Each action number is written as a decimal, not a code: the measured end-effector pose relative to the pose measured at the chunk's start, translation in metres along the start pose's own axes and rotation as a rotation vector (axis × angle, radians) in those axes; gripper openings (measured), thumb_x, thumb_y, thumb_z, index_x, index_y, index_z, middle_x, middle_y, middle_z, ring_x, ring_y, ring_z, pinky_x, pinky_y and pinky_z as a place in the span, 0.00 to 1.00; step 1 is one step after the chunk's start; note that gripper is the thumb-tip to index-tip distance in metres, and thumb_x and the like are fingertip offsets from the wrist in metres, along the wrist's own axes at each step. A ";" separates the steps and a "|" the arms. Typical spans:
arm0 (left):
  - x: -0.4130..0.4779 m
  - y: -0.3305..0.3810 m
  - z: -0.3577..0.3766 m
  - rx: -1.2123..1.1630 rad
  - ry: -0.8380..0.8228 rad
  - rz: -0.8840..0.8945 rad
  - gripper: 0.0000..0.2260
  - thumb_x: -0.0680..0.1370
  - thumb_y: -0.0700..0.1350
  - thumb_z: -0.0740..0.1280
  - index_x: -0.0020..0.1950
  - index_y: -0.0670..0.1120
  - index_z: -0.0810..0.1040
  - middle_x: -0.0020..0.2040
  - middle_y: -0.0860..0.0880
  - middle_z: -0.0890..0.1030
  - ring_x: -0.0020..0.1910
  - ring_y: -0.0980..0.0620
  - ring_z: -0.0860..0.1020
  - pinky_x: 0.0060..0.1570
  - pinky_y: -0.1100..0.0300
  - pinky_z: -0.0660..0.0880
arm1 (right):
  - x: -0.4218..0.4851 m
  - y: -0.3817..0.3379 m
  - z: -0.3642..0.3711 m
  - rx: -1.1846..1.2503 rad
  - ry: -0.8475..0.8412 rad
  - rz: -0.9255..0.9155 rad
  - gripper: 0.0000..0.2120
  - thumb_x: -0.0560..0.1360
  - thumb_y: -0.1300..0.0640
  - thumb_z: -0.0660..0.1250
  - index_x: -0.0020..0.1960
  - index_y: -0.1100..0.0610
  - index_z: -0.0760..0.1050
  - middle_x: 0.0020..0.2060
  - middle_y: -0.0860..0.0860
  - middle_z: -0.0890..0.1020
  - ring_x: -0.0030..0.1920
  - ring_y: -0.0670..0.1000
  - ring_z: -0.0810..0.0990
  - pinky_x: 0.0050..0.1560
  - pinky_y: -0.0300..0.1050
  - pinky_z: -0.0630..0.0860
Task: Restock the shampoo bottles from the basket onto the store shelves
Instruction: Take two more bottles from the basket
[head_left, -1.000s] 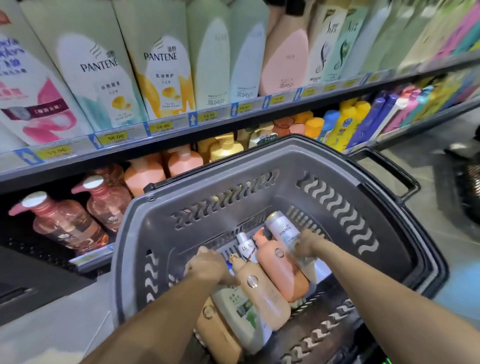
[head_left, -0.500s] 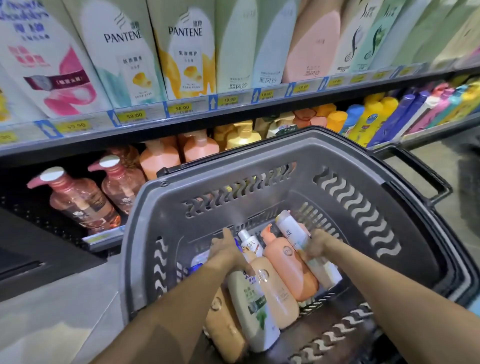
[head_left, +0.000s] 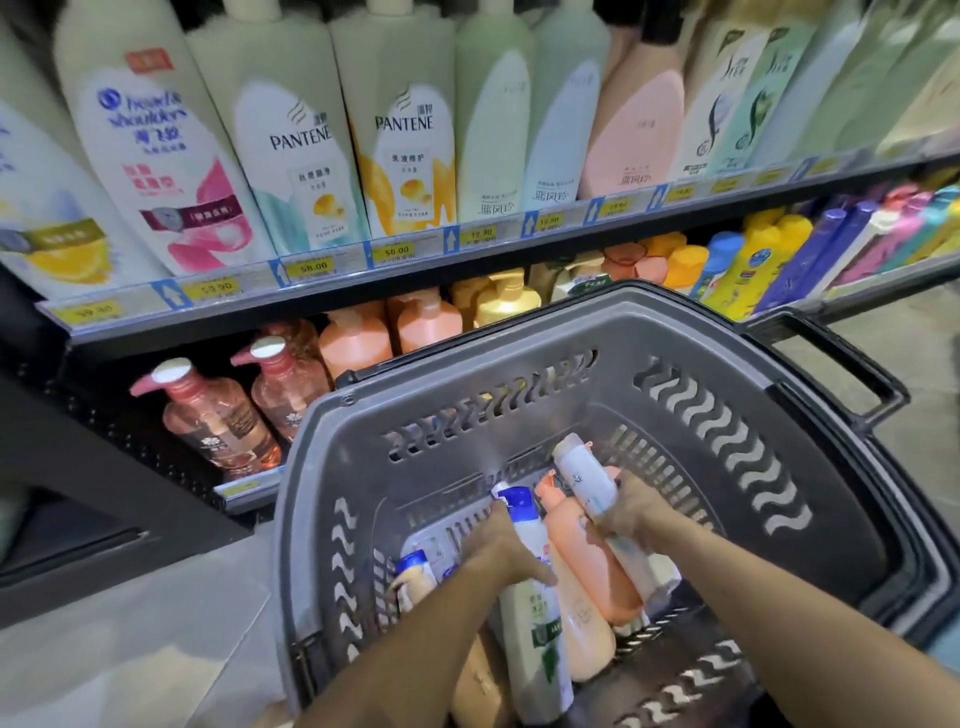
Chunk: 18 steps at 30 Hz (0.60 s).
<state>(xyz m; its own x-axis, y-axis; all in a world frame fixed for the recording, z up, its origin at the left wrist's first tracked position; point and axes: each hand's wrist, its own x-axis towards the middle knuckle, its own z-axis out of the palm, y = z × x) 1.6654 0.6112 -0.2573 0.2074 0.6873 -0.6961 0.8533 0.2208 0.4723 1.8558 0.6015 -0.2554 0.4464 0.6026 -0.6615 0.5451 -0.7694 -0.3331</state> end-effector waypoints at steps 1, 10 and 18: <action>-0.003 0.000 -0.002 -0.005 0.004 0.014 0.41 0.65 0.54 0.80 0.72 0.48 0.64 0.68 0.47 0.74 0.68 0.45 0.72 0.64 0.56 0.70 | 0.000 -0.002 0.000 0.049 -0.021 -0.017 0.38 0.59 0.61 0.82 0.63 0.57 0.67 0.57 0.56 0.78 0.56 0.58 0.78 0.53 0.54 0.80; -0.036 0.020 -0.090 -0.114 0.179 0.245 0.25 0.59 0.53 0.82 0.50 0.52 0.76 0.51 0.52 0.80 0.51 0.50 0.78 0.46 0.58 0.75 | -0.042 -0.037 -0.035 0.257 -0.160 -0.363 0.27 0.47 0.58 0.78 0.47 0.57 0.81 0.44 0.58 0.84 0.41 0.52 0.80 0.45 0.53 0.80; -0.100 0.021 -0.200 -0.411 0.255 0.594 0.28 0.61 0.40 0.84 0.56 0.55 0.76 0.53 0.59 0.82 0.54 0.59 0.80 0.52 0.72 0.74 | -0.108 -0.088 -0.059 0.649 -0.206 -0.618 0.32 0.54 0.67 0.77 0.57 0.59 0.78 0.50 0.56 0.85 0.49 0.56 0.85 0.44 0.48 0.80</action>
<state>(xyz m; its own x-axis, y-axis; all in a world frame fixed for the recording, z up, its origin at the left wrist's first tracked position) 1.5672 0.6852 -0.0696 0.4165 0.8984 -0.1397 0.3759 -0.0303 0.9262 1.8010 0.6169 -0.1152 0.0385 0.9446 -0.3259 0.1114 -0.3282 -0.9380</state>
